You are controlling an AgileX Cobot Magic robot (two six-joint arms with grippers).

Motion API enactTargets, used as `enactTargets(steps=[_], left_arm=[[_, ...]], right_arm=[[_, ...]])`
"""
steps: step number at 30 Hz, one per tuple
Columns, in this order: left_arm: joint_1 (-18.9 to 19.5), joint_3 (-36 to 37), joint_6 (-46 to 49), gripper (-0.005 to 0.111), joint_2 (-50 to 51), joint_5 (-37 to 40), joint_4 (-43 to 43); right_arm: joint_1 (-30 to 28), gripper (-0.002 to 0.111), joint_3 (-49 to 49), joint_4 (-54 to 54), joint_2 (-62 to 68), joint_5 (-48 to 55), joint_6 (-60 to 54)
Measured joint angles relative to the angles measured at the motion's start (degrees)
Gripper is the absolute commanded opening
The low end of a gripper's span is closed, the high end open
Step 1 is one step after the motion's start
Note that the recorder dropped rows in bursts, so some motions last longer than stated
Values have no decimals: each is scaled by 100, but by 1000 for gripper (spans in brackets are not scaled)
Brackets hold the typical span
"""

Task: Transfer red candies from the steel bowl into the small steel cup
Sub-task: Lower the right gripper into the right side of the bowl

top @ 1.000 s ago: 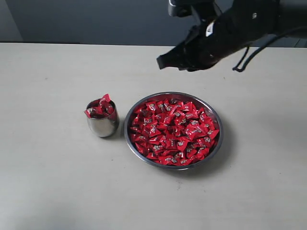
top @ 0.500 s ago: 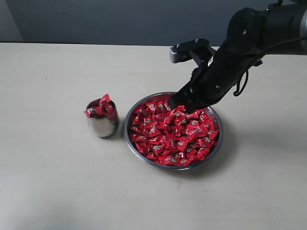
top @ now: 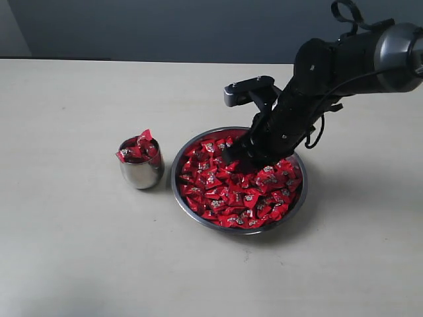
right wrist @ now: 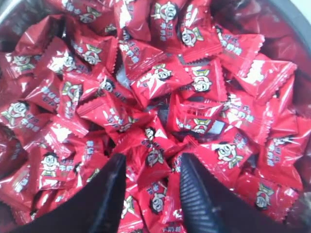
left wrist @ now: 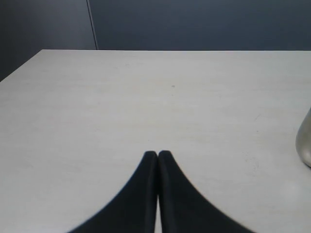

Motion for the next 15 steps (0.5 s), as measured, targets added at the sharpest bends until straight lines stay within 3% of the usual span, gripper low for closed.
enactTargets(steps=[15], left_arm=[[0, 0, 0, 0, 0, 0, 0]], right_arm=[[0, 37, 0, 299, 147, -60, 0]])
